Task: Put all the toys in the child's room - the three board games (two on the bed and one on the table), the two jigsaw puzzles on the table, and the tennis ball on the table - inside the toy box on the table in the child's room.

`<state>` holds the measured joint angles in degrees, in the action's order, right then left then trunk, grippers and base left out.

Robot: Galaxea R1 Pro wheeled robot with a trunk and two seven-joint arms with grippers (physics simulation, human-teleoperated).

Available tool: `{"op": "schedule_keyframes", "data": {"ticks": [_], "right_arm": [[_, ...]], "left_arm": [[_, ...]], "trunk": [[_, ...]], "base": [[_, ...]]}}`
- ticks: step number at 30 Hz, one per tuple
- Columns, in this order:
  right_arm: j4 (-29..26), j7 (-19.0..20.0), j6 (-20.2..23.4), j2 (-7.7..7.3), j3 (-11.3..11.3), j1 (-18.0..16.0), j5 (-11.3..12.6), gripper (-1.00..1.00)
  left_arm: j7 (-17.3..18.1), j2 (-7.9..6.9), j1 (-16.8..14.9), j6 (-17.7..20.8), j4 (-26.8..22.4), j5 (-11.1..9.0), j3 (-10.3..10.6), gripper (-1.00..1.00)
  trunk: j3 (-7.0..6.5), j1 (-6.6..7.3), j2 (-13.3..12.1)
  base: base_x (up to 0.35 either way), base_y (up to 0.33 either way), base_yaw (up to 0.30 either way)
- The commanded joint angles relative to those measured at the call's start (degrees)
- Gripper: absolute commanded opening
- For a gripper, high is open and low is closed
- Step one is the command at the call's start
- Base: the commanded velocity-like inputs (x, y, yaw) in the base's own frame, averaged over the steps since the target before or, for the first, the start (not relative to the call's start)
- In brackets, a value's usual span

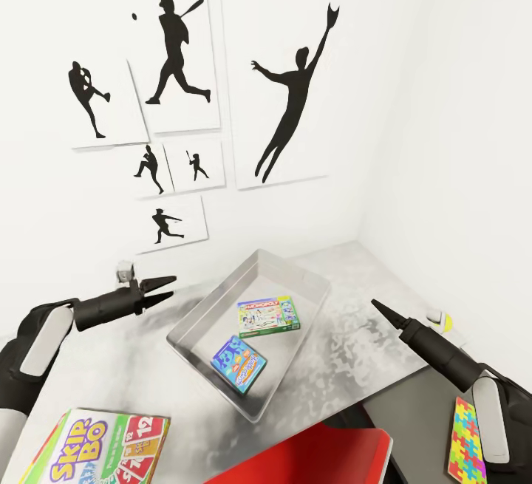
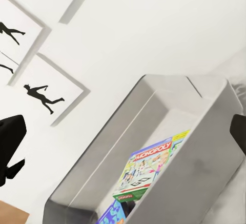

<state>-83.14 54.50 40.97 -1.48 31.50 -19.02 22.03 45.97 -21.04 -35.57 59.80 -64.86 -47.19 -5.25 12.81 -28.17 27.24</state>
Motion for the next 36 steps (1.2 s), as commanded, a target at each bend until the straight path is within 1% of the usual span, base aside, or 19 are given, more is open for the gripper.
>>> {"op": "schedule_keyframes", "data": {"ticks": [1, 2, 6, 7, 11, 17, 24, 36], "right_arm": [[0.0, 0.1, 0.3, 0.03, 0.1, -0.1, 0.2, 1.0], [0.0, 0.1, 0.3, 0.1, 0.1, -0.1, 0.2, 1.0], [0.0, 0.1, 0.3, 0.24, 0.1, -0.1, 0.2, 1.0], [0.0, 0.1, 0.3, 0.28, 0.1, -0.1, 0.2, 1.0], [0.0, 0.1, 0.3, 0.38, 0.0, -0.1, 0.2, 1.0], [0.0, 0.1, 0.3, 0.56, 0.0, -0.1, 0.2, 1.0], [0.0, 0.1, 0.3, 0.58, 0.0, -0.1, 0.2, 1.0], [0.0, 0.2, 0.3, 0.59, 0.0, -0.1, 0.3, 1.0]], "left_arm": [[1.3, -0.71, 0.3, 0.2, 0.0, 0.2, -0.1, 1.0], [3.4, -2.05, 0.9, 0.2, 0.0, 0.2, -0.3, 1.0], [8.2, -4.13, 1.6, 0.2, 0.2, 0.5, -0.5, 1.0], [10.3, -4.73, 1.8, 0.2, 0.3, 0.8, -0.6, 1.0], [13.7, -5.67, 2.3, 0.1, 0.4, 1.0, -0.7, 1.0], [15.1, -6.08, 2.9, -0.3, 0.5, 1.1, -0.9, 1.0], [15.3, -6.12, 3.0, -0.3, 0.4, 1.1, -0.9, 1.0], [15.3, -6.05, 3.0, -0.3, 0.4, 1.1, -0.9, 1.0]], "trunk": [[0.1, -0.03, 0.1], [0.1, -0.03, 0.1], [0.1, -0.03, 0.1], [0.1, -0.03, 0.1], [0.1, -0.03, 0.1], [0.1, -0.03, 0.1], [0.1, -0.03, 0.1], [0.1, -0.03, 0.1]], "base": [[0.0, 0.0, 0.0], [0.0, 0.0, 0.0], [0.0, 0.0, 0.0], [0.0, 0.0, 0.0], [0.0, 0.0, 0.0], [0.0, 0.0, 0.0], [-0.002, 0.0, 0.0], [-0.072, 0.0, 0.0]]}}
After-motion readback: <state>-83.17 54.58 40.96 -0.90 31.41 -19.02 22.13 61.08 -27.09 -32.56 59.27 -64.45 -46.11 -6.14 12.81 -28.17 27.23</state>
